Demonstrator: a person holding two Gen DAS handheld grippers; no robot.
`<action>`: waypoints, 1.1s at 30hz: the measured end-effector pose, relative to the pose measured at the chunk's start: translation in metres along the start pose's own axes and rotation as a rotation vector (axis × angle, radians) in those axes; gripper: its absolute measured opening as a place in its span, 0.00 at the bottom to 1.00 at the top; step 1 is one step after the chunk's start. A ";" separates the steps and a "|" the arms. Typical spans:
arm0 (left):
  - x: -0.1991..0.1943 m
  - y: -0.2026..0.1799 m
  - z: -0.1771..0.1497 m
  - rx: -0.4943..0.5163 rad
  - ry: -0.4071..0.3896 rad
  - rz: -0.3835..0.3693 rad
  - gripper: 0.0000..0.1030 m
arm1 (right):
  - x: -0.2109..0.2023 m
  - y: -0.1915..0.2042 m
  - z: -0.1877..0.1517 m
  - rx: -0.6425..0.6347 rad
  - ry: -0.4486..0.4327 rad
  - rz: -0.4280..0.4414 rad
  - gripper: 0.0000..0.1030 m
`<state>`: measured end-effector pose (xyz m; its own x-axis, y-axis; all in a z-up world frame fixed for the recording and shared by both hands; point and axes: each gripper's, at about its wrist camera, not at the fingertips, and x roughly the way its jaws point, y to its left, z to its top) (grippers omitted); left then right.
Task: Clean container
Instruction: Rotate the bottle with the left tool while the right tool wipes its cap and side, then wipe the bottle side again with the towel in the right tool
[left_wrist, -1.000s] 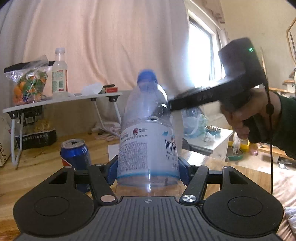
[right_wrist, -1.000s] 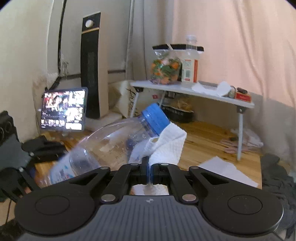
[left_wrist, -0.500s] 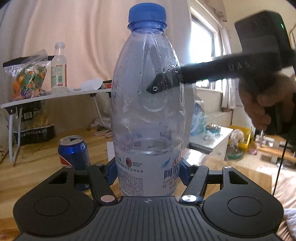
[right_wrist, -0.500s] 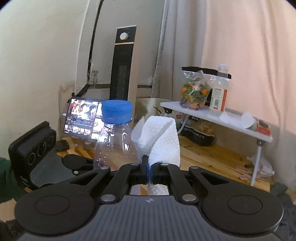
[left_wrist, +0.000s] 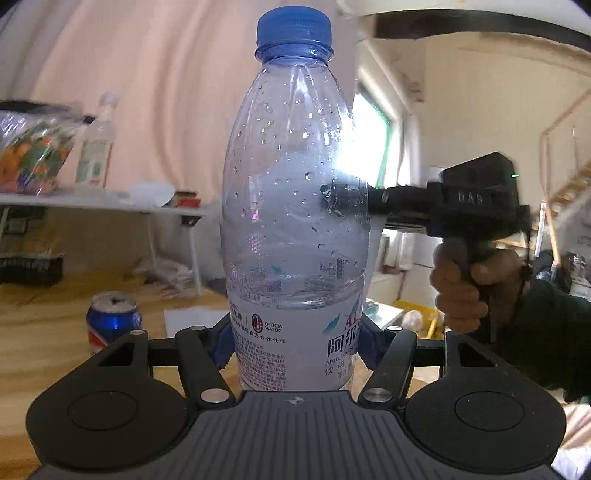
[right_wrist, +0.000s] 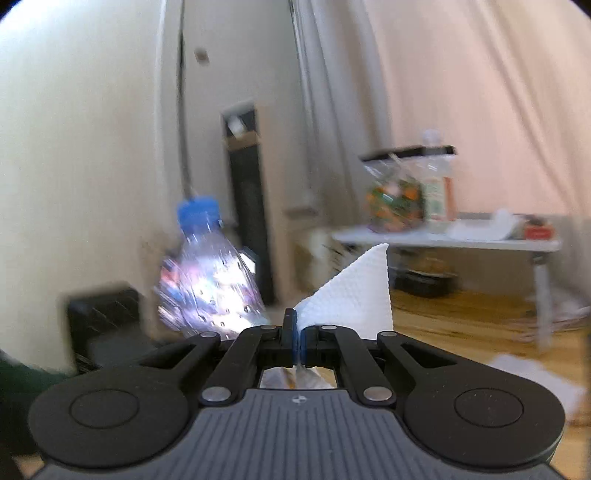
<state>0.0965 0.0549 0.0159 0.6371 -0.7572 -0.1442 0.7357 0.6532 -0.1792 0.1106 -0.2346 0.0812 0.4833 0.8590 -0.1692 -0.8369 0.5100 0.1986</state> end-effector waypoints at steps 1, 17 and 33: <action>0.001 0.001 0.001 0.009 0.010 0.008 0.63 | -0.003 -0.004 0.000 0.037 -0.024 0.049 0.05; 0.010 -0.009 0.013 0.028 0.013 -0.042 0.63 | -0.003 -0.039 -0.022 0.195 0.054 0.233 0.05; 0.025 -0.009 0.009 0.042 0.106 -0.025 0.63 | -0.017 -0.047 -0.057 0.221 0.125 0.168 0.05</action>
<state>0.1077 0.0307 0.0223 0.5922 -0.7684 -0.2427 0.7614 0.6322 -0.1437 0.1271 -0.2754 0.0197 0.2960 0.9270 -0.2305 -0.8197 0.3704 0.4369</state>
